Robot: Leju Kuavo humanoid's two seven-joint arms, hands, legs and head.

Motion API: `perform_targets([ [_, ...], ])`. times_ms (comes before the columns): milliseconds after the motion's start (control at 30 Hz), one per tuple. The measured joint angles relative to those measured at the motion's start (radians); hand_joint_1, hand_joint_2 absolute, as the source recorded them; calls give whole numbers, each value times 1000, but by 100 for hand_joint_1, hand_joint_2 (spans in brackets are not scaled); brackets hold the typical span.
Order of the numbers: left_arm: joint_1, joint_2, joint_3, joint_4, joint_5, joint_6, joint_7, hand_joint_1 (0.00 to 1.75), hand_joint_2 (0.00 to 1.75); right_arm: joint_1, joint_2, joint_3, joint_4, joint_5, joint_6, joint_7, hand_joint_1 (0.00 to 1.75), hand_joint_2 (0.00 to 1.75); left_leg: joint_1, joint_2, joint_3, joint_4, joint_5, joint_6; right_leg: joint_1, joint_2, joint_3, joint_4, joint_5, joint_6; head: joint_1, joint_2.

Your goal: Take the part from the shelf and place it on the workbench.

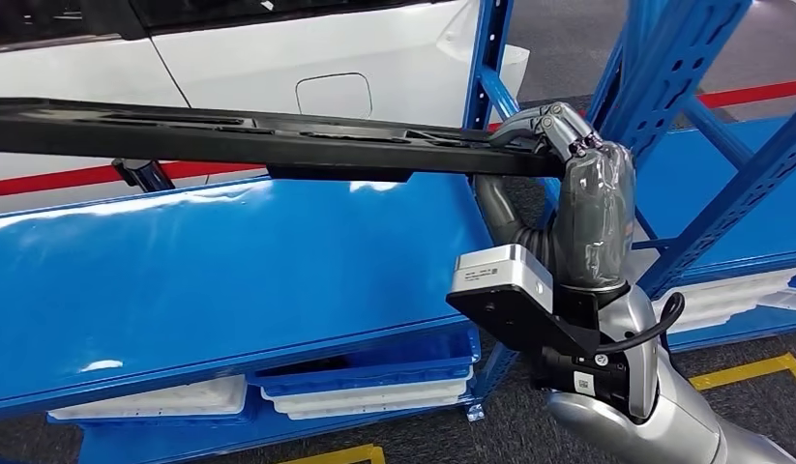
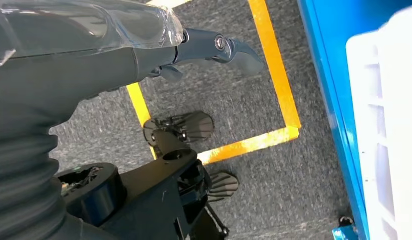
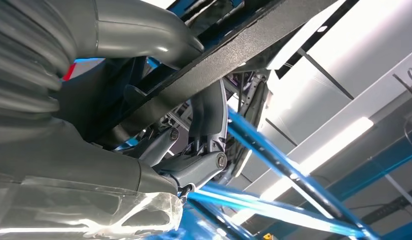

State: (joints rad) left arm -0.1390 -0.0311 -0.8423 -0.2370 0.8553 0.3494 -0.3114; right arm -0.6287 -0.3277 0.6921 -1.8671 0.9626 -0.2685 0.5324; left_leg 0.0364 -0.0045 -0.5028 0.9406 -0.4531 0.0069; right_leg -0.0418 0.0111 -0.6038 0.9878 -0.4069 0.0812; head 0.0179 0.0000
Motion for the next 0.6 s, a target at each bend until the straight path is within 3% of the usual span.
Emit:
perform_targets([
  [100, -1, 1, 0, 0, 0, 0, 0, 0, 175, 1, -2, 1, -3, 0, -1, -2, 175, 175, 2, -1, -2, 0, -3, -18, 5, 5, -3, -3, -5, -30, -1, 0],
  [167, -2, 0, 0, 0, 0, 0, 0, 0, 175, 1, -2, 1, -7, 1, -2, -3, 175, 175, 5, 0, -18, 38, -31, -23, 6, 4, -4, -3, -3, -44, -2, 0],
  [267, -2, 0, 0, 0, 0, 0, 0, 0, 175, 2, -2, 0, -11, 1, -3, -3, 175, 175, 0, 0, -109, 233, -125, -22, 10, 2, -6, -4, -2, -57, -4, 0],
  [333, -1, 1, 0, 0, 0, 0, 0, 0, 175, 4, -3, 1, -11, 1, -3, -2, 175, 175, -6, 0, -151, 315, -143, -17, 16, 3, -7, -4, -2, -60, -6, 0],
  [367, -1, 0, 0, 0, 0, 0, 0, 0, 175, 4, -3, 1, -11, 1, -3, -2, 175, 175, -8, 0, -146, 298, -124, -12, 19, 4, -7, -4, -1, -60, -6, 0],
  [433, -2, 0, 0, 0, 0, 0, 0, 0, 175, 4, -3, 0, -12, 1, -3, -2, 175, 175, -15, 0, -86, 164, -55, 3, 22, 5, -5, -4, 0, -60, -6, 0],
  [500, -5, 1, 0, 0, 0, 0, 0, 0, 175, 4, -3, -1, -13, 2, -4, -2, 175, 175, -26, 0, -35, 49, -8, 16, 26, 6, -5, -3, 3, -55, -6, 0],
  [600, -6, 1, 0, 0, 0, -1, 0, 0, 175, 5, -4, -2, -14, 2, -5, -2, 175, 175, -32, 0, -32, 24, 6, 27, 26, 6, -7, -7, 10, -40, -6, 0],
])
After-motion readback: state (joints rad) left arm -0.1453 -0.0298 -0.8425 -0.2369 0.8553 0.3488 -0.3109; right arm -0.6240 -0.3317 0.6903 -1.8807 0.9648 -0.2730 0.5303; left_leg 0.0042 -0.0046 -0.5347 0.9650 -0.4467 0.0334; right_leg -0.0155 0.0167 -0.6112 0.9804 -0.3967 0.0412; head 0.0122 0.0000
